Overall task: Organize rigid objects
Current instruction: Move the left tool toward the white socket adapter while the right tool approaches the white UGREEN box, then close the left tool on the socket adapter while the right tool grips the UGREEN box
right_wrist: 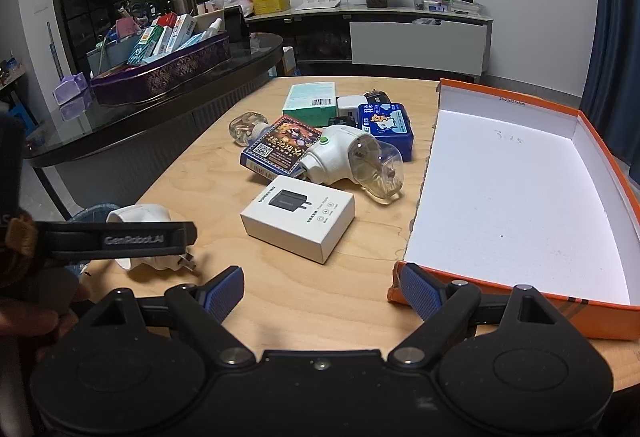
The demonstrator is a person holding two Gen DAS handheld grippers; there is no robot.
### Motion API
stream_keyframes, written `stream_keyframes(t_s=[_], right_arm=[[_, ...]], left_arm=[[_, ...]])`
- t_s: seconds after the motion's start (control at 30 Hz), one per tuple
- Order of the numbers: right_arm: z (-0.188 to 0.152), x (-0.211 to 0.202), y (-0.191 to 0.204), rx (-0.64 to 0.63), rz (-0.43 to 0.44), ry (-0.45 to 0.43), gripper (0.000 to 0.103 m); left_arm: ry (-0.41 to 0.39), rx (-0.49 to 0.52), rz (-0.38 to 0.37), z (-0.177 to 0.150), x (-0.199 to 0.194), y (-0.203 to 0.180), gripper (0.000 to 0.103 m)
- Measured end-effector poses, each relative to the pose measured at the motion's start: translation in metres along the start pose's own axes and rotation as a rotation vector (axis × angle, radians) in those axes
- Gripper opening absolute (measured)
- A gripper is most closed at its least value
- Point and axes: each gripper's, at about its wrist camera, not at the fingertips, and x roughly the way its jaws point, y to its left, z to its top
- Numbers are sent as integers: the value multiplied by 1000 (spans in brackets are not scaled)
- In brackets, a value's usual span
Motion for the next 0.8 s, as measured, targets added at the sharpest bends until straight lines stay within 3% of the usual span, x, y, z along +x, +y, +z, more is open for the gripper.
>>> stream_keyframes(t_s=[0.07,0.1,0.33,0.5,0.6,0.8], right_arm=[[1,2,1,-16,4,2,101],[2,4,1,-26,7,2,101],[22,22,7,-130,121,8,101],[40,52,22,-347,199,45,101],[50,76,24,-463,206,93,101],[72,117,10,-517,277,236,100]], left_arm=[[17,-14,-50,-3,5,3,75],[1,-12,-58,-4,4,3,74],[-50,-4,-65,-6,-7,6,72],[-75,-35,-57,-1,-12,16,71],[-86,-47,-57,0,-13,22,71],[-82,-57,-80,3,-9,24,71]])
